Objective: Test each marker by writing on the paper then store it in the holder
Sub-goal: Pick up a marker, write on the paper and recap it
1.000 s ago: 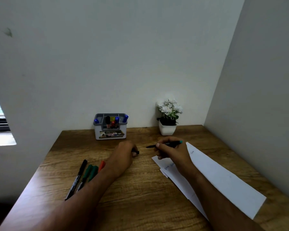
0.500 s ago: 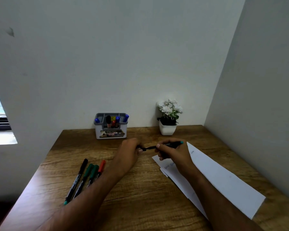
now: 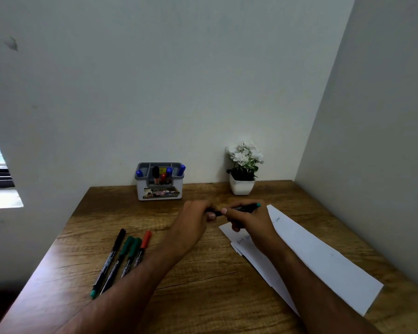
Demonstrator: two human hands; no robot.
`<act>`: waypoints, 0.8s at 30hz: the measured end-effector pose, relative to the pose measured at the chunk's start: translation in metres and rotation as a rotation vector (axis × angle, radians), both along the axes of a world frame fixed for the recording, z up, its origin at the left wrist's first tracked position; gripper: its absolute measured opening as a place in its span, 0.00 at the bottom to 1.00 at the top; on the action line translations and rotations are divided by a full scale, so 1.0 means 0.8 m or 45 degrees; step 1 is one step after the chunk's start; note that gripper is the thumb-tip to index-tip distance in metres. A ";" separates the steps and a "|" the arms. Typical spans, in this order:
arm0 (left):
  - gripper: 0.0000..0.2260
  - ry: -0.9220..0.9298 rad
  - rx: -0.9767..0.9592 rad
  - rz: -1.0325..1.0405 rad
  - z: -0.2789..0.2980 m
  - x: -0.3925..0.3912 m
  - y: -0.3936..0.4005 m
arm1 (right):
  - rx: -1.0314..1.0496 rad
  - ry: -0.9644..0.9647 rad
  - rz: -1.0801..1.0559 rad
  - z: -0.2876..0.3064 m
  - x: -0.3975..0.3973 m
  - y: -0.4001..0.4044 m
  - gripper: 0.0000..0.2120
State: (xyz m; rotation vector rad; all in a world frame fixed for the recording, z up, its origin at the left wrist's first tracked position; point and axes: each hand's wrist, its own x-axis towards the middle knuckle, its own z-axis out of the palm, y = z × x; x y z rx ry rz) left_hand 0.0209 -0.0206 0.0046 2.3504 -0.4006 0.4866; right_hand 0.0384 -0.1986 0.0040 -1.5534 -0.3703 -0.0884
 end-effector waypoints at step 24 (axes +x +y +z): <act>0.11 -0.089 -0.462 0.242 0.033 -0.006 0.064 | -0.494 -0.186 0.019 0.015 0.034 0.034 0.06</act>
